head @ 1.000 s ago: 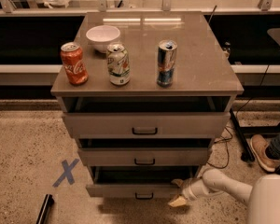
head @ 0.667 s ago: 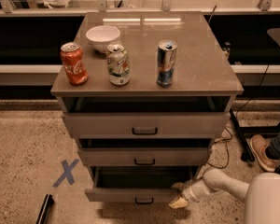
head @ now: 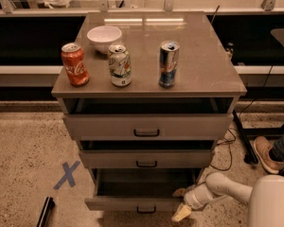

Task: Open bottom drawer

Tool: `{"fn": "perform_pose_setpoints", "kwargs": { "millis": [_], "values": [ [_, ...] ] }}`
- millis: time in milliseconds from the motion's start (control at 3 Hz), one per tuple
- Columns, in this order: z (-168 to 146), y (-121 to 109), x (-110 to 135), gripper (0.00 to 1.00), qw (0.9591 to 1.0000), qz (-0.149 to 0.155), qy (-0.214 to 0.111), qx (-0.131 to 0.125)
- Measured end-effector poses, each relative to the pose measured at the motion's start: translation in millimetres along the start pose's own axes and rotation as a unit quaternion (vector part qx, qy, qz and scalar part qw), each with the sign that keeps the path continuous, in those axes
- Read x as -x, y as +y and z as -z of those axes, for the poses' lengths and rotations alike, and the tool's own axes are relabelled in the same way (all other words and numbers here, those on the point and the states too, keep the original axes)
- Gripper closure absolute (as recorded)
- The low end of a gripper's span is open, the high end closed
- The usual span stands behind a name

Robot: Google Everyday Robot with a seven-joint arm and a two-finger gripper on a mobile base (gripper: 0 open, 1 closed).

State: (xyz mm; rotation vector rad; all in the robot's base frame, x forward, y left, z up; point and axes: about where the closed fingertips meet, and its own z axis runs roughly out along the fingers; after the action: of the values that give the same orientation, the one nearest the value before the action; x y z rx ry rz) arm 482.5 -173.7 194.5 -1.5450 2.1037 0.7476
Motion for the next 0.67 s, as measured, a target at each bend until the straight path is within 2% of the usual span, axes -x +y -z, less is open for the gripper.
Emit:
{"fn": "perform_pose_setpoints", "kwargs": {
  "millis": [333, 667],
  "values": [
    [0.1, 0.0, 0.2, 0.00, 1.0000, 0.000, 0.000, 0.000],
    [3.2, -1.4, 3.3, 0.00, 1.0000, 0.003, 0.002, -0.003]
  ]
}}
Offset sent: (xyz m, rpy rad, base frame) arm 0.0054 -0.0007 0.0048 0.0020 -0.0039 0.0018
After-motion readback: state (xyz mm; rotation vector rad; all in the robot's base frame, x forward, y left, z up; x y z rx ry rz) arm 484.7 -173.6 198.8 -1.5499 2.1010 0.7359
